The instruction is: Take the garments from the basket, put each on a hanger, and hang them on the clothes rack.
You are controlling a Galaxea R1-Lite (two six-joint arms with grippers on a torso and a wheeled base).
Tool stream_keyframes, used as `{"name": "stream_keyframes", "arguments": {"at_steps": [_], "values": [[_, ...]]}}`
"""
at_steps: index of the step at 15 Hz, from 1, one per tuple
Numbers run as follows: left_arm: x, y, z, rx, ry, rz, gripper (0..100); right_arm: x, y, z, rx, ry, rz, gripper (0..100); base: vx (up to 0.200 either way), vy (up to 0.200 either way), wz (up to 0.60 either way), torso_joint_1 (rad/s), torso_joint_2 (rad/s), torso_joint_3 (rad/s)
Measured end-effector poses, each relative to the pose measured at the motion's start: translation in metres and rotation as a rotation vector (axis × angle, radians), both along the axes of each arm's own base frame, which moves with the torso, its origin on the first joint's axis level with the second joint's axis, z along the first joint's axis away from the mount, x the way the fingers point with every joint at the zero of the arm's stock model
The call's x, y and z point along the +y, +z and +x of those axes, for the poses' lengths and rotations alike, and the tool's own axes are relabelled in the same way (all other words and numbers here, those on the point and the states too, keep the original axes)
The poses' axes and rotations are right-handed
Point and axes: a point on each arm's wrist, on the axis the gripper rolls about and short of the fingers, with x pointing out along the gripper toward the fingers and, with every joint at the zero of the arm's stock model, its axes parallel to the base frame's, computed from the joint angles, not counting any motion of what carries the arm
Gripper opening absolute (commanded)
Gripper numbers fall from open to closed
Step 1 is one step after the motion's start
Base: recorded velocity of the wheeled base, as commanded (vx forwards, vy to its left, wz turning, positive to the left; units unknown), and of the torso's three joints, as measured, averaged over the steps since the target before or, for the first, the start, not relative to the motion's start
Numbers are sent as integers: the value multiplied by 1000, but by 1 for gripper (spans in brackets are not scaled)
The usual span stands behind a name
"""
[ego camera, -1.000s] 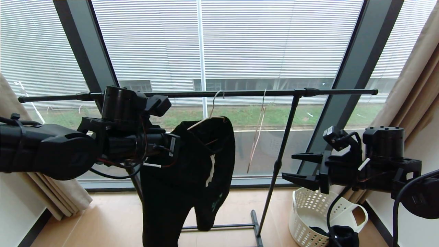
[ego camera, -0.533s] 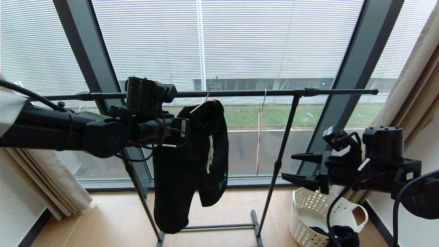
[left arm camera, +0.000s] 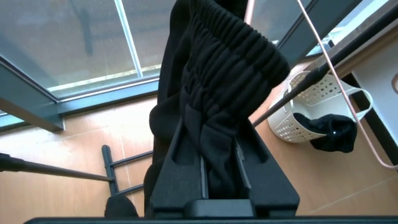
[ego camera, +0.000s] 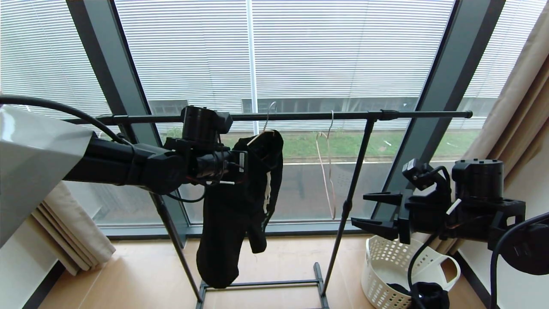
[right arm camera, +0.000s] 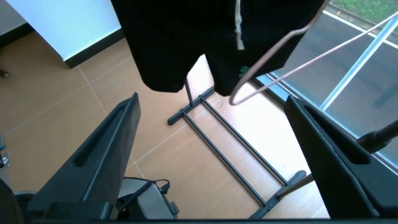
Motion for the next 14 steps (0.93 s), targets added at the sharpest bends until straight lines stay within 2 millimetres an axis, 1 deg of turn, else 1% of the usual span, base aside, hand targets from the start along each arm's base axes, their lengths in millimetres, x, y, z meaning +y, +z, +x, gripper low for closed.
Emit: {"name": "stream_keyframes", "arguments": {"at_steps": [6,7,11,13,14], "values": [[-3,-10,2,32,12,-18,0,1,-2,1,5,2,-1,100,0,0,0,0,0,0],[-2,-11,2,35,12,-16,100,1,-3,2,9,2,-2,100,0,0,0,0,0,0],[-3,-13,-2,63,23,-33,100,1,-5,3,13,-4,-6,100,0,0,0,0,0,0],[-3,-9,-15,102,22,-38,100,1,-5,4,14,-10,-10,100,0,0,0,0,0,0],[0,-3,-25,114,19,-36,100,1,-5,3,14,-11,-10,100,0,0,0,0,0,0]]}}
